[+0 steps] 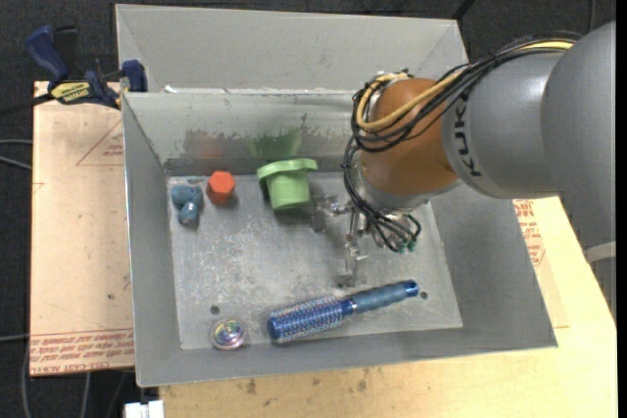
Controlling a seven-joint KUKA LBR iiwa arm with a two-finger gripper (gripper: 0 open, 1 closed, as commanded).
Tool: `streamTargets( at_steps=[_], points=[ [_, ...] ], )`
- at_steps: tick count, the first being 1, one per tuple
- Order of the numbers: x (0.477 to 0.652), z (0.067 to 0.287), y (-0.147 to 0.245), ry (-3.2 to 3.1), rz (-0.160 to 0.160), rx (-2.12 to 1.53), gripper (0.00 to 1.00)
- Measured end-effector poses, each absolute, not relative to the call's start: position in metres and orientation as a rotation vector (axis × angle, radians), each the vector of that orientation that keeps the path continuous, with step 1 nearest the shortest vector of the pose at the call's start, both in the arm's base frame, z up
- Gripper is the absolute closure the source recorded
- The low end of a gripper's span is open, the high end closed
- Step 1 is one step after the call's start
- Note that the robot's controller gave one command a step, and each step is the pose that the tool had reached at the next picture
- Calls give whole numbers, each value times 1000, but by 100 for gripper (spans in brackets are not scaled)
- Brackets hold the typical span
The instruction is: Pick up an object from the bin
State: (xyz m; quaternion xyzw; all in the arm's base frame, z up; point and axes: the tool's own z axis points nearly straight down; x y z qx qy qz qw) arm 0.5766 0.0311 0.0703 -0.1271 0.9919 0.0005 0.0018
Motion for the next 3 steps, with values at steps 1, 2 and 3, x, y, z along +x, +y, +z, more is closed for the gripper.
streamTargets(
  at_steps=[1, 2, 3],
  points=[
    [545, 157, 0, 3082, -2, -567, 0],
    [492, 77, 4, 3115, 4, -442, 0],
    [495, 80, 4, 3110, 2, -443, 100]
  ],
)
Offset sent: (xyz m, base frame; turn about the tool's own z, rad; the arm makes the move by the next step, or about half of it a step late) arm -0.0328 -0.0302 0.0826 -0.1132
